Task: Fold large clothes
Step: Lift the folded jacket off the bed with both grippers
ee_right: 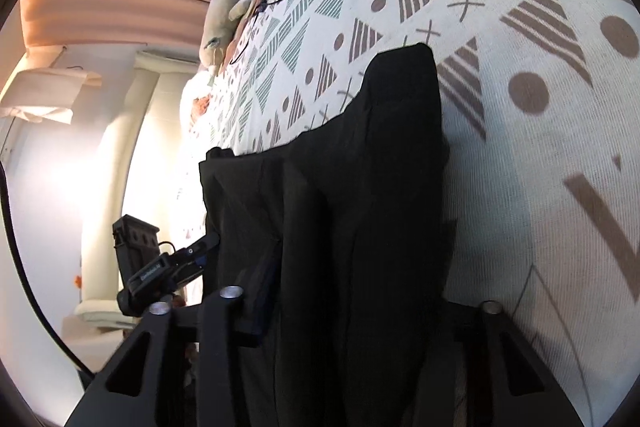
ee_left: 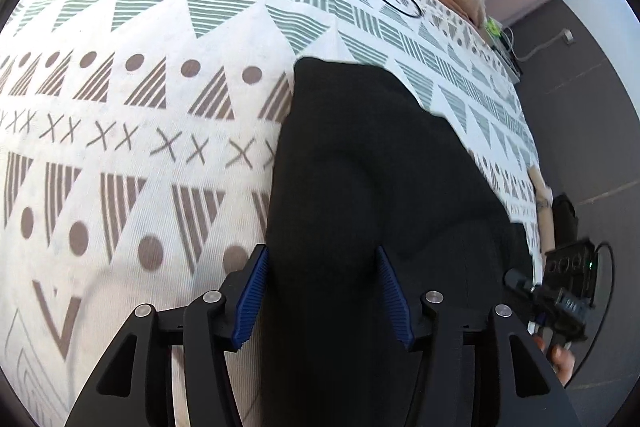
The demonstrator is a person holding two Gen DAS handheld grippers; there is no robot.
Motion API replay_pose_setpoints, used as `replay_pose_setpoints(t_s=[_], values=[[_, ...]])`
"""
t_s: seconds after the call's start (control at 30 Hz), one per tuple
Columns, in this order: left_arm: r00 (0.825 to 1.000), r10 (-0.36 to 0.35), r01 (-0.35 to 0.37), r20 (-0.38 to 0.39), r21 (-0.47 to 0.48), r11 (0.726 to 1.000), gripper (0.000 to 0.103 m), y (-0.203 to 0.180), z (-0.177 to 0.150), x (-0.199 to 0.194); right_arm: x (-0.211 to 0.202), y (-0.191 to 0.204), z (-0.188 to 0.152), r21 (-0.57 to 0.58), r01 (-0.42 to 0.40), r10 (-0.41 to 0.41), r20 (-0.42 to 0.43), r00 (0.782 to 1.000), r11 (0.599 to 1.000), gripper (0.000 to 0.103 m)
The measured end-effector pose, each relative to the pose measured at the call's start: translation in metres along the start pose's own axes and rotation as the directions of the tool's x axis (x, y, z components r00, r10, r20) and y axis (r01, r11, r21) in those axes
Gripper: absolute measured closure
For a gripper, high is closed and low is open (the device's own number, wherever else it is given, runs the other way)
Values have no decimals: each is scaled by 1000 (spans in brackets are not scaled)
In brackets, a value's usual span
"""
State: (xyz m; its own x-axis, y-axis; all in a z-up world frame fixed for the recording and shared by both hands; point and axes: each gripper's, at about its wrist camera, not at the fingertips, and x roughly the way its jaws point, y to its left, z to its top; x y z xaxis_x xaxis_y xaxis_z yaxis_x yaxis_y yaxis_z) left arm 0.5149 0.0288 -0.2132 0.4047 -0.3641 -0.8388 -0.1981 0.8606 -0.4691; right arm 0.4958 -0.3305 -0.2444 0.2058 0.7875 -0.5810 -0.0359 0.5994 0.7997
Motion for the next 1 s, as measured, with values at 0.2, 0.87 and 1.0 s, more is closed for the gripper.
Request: replay_pose_setpoints(t_s=[0.2, 0.87, 1.0], values=[[995, 86, -90, 43, 80, 993, 70, -25, -2, -7, -12, 32, -5, -113, 66, -59, 65, 996, 991, 87], [956, -87, 51, 279, 134, 990, 86, -74, -65, -172, -107, 167, -85, -344, 155, -54, 287, 957, 926, 91], [944, -112, 70, 312, 144, 987, 87, -81, -84, -203, -122, 192, -109, -404, 209, -65, 341, 938, 890, 91]])
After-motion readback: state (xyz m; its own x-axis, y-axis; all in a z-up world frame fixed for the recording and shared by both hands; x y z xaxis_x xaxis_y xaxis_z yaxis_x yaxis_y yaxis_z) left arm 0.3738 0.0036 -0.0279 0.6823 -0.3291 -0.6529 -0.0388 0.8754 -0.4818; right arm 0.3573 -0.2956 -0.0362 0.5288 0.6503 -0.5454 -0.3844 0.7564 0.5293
